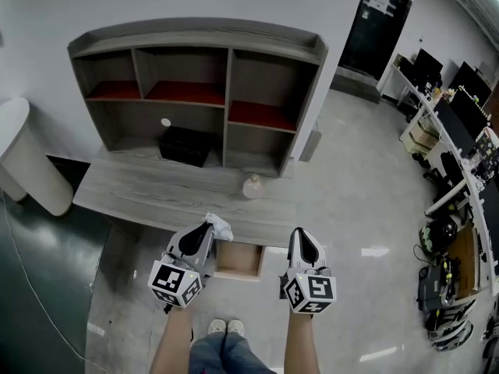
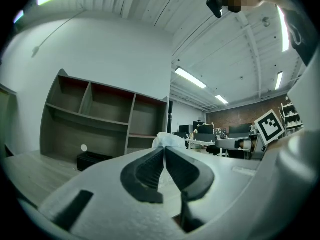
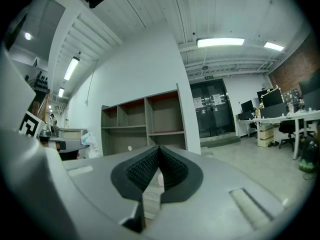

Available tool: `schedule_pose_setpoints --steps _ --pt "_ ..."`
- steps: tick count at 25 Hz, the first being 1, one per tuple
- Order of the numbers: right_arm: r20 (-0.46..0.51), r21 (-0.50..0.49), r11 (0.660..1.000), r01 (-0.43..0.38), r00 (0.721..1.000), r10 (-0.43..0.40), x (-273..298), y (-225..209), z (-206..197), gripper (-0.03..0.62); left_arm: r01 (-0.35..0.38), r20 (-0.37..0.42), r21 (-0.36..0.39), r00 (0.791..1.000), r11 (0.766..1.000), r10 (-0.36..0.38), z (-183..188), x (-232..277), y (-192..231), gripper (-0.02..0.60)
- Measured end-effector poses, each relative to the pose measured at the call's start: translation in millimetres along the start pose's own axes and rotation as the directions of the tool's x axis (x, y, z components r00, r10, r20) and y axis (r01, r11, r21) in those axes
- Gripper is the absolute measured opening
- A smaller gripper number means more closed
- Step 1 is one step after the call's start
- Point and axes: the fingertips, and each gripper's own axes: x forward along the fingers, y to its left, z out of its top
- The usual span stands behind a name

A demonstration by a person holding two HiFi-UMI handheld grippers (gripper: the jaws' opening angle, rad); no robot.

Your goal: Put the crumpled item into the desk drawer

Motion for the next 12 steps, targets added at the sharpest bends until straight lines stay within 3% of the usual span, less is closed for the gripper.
schedule_pose_setpoints --steps 5,12 --pt "-0.086 0.007 1.0 -0.021 0.996 0.021 3 3 -51 0.012 0.01 -0.107 -0.041 0.994 0.999 -0.014 -60 6 -13 0.017" --pt "-0.201 -0.049 0.998 -0.049 0.979 0.038 -2 9 -148 0.012 -0.025 -0.279 -0.075 0.96 0.997 0.003 -194 28 -21 0.017"
